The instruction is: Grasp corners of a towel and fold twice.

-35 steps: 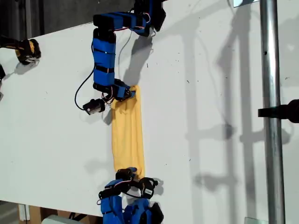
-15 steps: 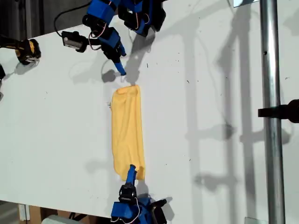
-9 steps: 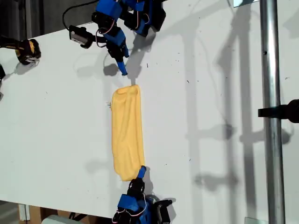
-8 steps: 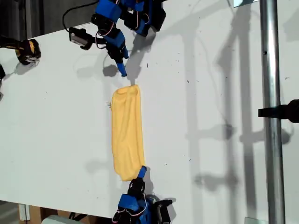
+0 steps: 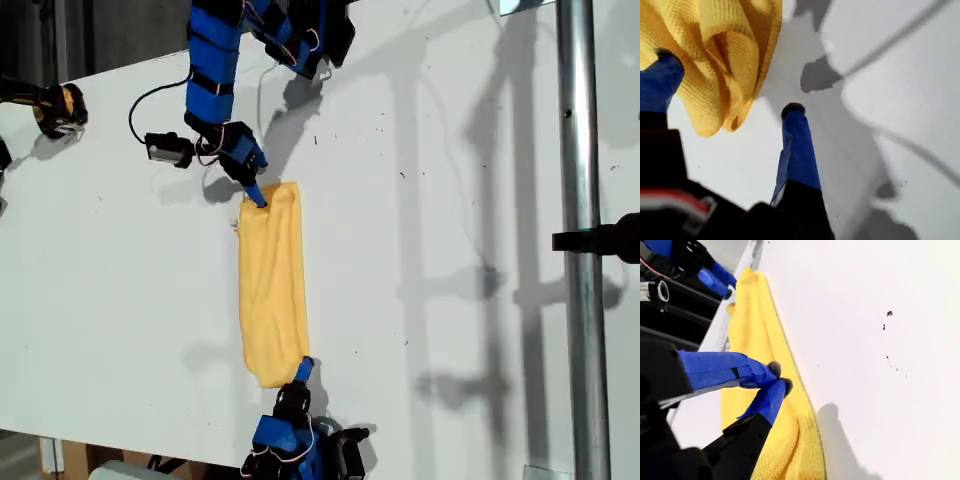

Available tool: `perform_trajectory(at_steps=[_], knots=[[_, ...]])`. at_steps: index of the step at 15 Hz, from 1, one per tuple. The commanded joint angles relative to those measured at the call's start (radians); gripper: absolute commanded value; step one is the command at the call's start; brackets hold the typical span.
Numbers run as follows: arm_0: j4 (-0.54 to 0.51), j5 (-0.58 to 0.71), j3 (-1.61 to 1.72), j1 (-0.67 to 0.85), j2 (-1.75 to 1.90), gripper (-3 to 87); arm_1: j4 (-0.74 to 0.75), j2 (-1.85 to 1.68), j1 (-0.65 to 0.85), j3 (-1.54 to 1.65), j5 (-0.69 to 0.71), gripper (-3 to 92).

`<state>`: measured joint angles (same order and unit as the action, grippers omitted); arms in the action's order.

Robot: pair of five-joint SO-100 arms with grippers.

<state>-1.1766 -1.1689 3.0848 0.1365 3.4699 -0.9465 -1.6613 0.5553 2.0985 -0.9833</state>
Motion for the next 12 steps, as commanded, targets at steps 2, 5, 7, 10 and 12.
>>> perform_trajectory(at_steps=[2,5,7,10,12], knots=[[0.003,0.008,-0.008,0.002,0.006,1.0,0.04,0.195,-0.048,-0.236,0.003,40.7],[0.002,0.011,-0.008,0.006,0.006,1.2,0.02,0.411,-0.109,-0.443,-0.011,40.9],[0.002,0.011,-0.008,0.006,0.006,1.2,-0.003,0.528,-0.178,-0.603,-0.006,36.5],[-0.002,0.012,-0.006,0.006,0.006,1.3,-0.02,0.583,-0.189,-0.707,-0.005,-0.1],[-0.006,0.011,-0.006,0.006,0.006,1.3,-0.12,0.52,-0.152,-0.683,0.018,-0.1]])
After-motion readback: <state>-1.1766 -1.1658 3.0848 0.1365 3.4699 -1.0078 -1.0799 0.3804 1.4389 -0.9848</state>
